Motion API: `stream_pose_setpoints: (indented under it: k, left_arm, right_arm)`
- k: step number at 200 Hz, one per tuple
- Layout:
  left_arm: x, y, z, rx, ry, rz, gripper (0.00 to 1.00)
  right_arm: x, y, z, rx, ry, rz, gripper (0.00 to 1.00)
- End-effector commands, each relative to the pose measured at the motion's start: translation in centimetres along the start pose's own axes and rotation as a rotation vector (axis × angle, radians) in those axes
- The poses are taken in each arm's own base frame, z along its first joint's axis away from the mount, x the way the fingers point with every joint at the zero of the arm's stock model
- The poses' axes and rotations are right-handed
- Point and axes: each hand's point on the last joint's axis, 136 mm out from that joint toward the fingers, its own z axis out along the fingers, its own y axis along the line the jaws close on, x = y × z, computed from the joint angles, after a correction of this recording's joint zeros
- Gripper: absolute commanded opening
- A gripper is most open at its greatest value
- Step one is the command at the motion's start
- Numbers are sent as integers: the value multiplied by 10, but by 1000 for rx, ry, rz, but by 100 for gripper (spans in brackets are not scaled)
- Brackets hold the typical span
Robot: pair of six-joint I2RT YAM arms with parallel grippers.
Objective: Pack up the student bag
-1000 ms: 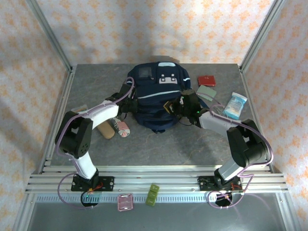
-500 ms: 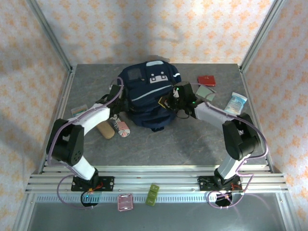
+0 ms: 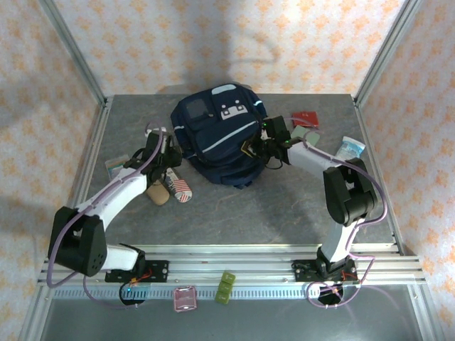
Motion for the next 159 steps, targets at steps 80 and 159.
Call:
stream_pose_setpoints:
  k: [80, 159]
  left_arm:
    - [72, 9, -3, 40, 162, -241, 82]
    - [84, 26, 32, -157, 217, -197, 83]
  right_arm:
    - [30, 0, -74, 48, -120, -183, 68]
    - [43, 16, -83, -46, -103, -195, 69]
